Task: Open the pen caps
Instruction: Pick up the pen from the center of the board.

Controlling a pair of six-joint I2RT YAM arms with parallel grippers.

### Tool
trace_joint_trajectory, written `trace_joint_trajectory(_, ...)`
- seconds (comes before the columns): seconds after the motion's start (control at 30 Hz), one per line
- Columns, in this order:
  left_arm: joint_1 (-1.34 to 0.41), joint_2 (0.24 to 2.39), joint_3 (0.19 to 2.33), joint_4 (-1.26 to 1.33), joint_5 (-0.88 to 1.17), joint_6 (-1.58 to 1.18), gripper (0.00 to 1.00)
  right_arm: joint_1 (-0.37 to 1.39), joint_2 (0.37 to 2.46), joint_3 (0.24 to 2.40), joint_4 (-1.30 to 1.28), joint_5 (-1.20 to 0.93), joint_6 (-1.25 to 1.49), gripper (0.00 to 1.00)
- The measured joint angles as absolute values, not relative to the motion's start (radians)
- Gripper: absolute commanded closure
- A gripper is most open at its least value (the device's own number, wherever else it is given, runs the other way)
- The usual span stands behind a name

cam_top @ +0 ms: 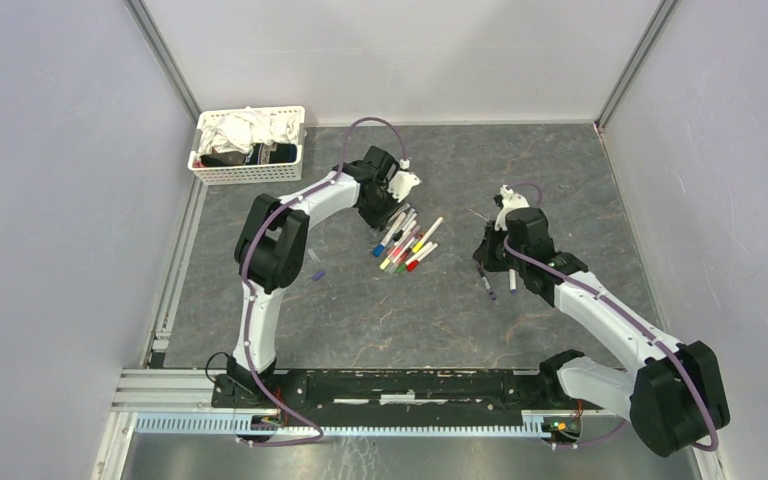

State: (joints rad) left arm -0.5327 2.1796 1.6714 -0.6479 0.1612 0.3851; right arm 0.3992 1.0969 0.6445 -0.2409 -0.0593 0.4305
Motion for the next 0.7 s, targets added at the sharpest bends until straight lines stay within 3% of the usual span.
trace_joint_trajectory(0.23, -0.521, 2.135, 1.608, -0.643, 0.157, 0.385, 0.97, 0.390, 1.097, 0.645, -0.232, -0.098, 0.434, 0.97)
trace_joint_trajectory(0.53, -0.455, 2.065, 1.622, -0.696, 0.076, 0.403, 0.98, 0.384, 1.097, 0.647, -0.226, -0.136, 0.433, 0.97)
trace_joint_trajectory(0.6, -0.443, 2.024, 1.647, -0.729, 0.080, 0.424, 0.98, 0.383, 1.102, 0.655, -0.225, -0.156, 0.433, 0.93)
trace_joint_trajectory(0.7, -0.443, 1.924, 1.670, -0.775, 0.116, 0.484, 0.98, 0.377, 1.128, 0.683, -0.213, -0.223, 0.432, 0.79)
